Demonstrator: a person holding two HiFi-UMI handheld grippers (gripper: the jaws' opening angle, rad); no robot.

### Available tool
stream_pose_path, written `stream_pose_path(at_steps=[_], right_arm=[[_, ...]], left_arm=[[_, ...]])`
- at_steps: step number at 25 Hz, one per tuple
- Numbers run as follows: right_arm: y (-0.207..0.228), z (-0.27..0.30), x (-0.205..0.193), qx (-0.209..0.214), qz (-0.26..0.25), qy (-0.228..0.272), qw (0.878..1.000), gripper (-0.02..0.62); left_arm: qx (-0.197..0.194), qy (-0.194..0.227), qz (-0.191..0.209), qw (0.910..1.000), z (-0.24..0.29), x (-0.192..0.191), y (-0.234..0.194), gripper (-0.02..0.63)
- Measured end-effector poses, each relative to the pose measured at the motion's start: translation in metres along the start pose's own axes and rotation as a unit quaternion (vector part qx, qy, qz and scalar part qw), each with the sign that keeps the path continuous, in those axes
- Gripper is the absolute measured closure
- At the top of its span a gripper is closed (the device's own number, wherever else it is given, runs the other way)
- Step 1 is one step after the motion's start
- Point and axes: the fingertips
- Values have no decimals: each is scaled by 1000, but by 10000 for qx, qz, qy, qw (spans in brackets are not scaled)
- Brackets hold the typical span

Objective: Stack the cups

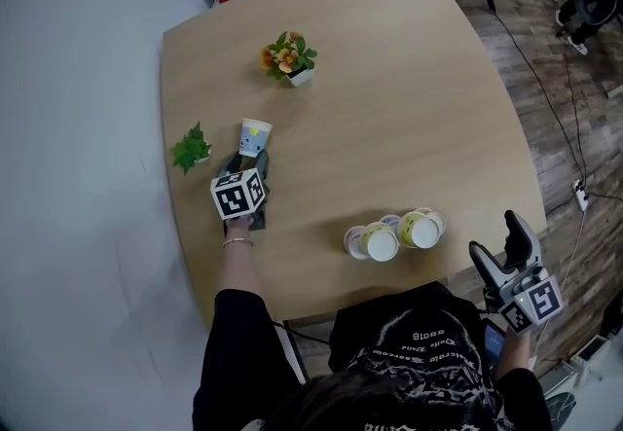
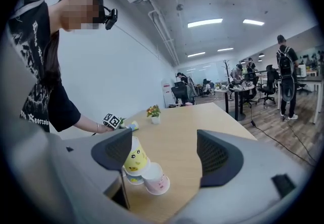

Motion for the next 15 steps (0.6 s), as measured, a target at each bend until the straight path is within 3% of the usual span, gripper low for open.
stream_pose_path(at_steps=[7, 15], right_arm=[[-2, 0, -4, 31, 69, 35, 10000, 198], [-15, 5, -10, 109, 74, 139, 9998, 200]], left_arm=[[-117, 29, 292, 9995, -17, 7, 12, 345], [-414, -48, 817, 9958, -72, 22, 33, 345]])
Point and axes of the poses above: the fingertips, and each gripper's own axes: z forward along the fingers, y to its right, x out of its top, and after that the axes turned 1 degree about x, right-handed
